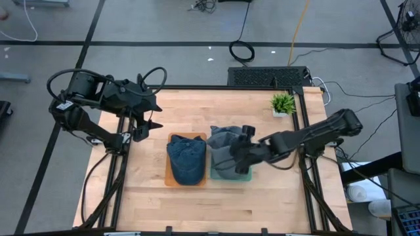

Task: Pick & Place hat
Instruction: Put the gray cap into the green bin

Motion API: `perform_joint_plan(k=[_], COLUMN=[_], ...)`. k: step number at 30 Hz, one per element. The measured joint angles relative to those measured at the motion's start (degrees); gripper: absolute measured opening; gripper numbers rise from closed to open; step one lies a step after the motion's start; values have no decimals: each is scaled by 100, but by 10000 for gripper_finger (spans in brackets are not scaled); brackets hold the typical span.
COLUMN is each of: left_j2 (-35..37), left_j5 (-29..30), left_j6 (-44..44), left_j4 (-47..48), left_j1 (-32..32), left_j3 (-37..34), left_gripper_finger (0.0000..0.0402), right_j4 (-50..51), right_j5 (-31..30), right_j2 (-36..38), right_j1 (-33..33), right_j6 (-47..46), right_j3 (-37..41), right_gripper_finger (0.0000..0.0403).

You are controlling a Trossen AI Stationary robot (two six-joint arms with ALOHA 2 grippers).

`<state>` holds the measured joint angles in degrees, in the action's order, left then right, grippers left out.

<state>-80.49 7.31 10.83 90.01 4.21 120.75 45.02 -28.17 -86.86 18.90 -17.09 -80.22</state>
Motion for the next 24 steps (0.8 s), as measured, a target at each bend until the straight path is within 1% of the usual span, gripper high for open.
perform_joint_plan(k=[2, 4, 7, 9, 11, 13, 15, 18, 19, 21, 24], left_j2=[0, 0, 0, 0, 0, 0, -1, 0, 0, 0, 0], left_j5=[0, 0, 0, 0, 0, 1, 2, 2, 2, 2, 4], left_j6=[-2, -2, 13, 33, 31, 33, 33, 35, 37, 43, 52], left_j4=[-2, -1, -2, 0, -2, 0, -1, 0, 0, 0, 0], left_j1=[0, 0, 0, 0, 2, 2, 1, 0, 0, 0, 0], left_j3=[0, 0, 0, 0, 0, 0, 0, 0, 0, 2, 2], left_gripper_finger=[285, 285, 285, 285, 285, 285, 285, 285, 285, 285, 285], right_j4=[-285, -632, -735, -747, -879, -1189, -1589, -2048, -2173, -2520, -2717], right_j5=[284, 591, 744, 818, 1043, 1090, 1044, 1046, 1047, 1069, 1219], right_j2=[192, 269, 285, 261, 211, 174, 187, 230, 226, 209, 235], right_j1=[57, 134, 339, 451, 480, 479, 422, 275, 206, 47, -346], right_j6=[-88, -24, 118, 142, 201, 288, 347, 488, 568, 610, 687], right_j3=[-3, -9, -7, 60, 259, 550, 831, 1226, 1357, 1568, 1800], right_gripper_finger=[188, 203, 207, 198, 178, 147, 104, 28, 15, 10, 2])
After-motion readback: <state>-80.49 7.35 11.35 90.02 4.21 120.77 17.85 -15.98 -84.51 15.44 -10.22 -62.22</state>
